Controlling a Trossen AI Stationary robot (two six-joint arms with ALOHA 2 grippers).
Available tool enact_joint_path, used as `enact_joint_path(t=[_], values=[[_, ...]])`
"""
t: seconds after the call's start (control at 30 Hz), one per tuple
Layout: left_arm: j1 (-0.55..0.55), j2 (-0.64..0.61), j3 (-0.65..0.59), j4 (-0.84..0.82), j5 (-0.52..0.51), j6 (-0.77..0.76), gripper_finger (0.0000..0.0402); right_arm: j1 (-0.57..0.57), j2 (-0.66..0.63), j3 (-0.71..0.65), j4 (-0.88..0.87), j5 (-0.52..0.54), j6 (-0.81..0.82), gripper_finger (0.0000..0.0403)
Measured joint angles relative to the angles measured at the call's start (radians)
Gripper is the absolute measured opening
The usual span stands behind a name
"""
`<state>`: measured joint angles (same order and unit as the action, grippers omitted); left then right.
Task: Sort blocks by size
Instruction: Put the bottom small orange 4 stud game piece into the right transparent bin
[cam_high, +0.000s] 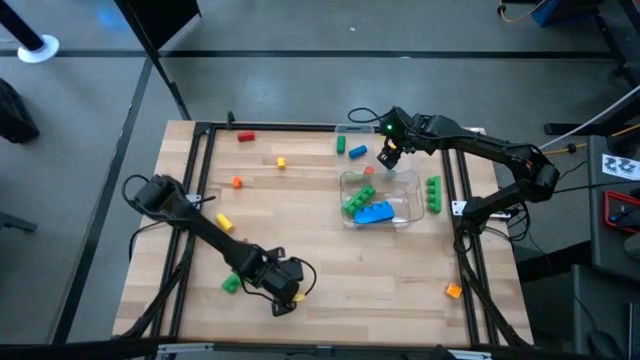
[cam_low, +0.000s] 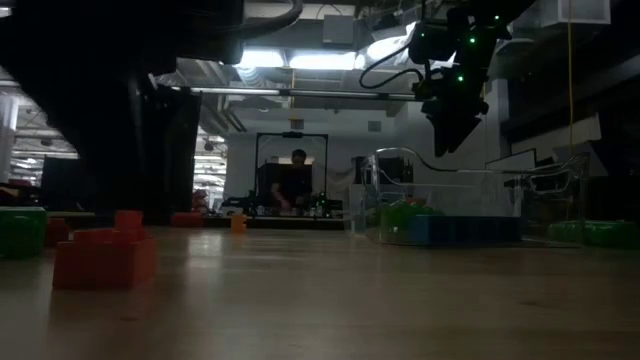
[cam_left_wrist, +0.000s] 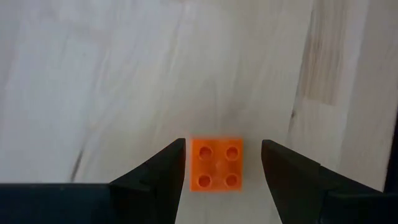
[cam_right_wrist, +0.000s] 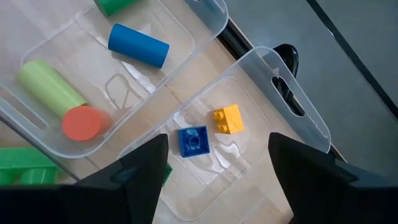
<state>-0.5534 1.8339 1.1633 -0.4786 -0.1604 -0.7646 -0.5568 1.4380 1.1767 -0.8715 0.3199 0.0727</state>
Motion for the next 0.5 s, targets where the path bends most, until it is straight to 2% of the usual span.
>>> enact_joint_path(t=[0.5], values=[[-0.016,0.040,-0.001,0.003,-0.001,-0.018,0.0195,0.000,0.000,0.000,0.000,0.000,0.000,0.0280]])
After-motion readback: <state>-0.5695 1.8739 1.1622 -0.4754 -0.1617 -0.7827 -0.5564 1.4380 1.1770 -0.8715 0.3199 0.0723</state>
